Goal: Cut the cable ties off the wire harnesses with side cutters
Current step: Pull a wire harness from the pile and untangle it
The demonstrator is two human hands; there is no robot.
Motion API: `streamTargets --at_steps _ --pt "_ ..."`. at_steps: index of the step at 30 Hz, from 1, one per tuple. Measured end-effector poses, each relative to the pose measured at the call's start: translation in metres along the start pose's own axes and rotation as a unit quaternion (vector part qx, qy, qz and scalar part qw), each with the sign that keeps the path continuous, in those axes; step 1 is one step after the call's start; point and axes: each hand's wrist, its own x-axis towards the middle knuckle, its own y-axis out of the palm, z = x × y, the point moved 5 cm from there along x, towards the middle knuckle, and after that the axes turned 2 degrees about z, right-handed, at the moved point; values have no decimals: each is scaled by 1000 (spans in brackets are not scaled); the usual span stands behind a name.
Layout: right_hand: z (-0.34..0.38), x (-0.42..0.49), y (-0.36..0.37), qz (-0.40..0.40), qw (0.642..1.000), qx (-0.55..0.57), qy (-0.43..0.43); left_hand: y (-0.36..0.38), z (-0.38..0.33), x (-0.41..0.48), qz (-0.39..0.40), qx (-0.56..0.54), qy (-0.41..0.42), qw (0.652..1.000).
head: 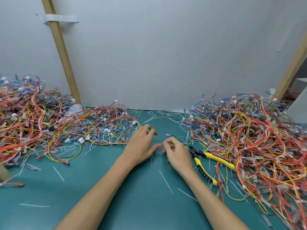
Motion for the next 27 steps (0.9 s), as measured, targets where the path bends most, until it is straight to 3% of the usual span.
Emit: streamTargets --at_steps 7,16,21,27 --pt "-5 1 1 12 1000 -13 9 4 41 9 28 -45 -148 987" --pt "-9 3 6 26 996 -84 2 4 42 24 176 120 -220 952" --pt "-8 4 6 23 996 -86 -2 -16 50 32 171 45 -283 943" --pt "-9 4 7 21 996 -92 -6 -83 59 56 152 -24 -260 953"
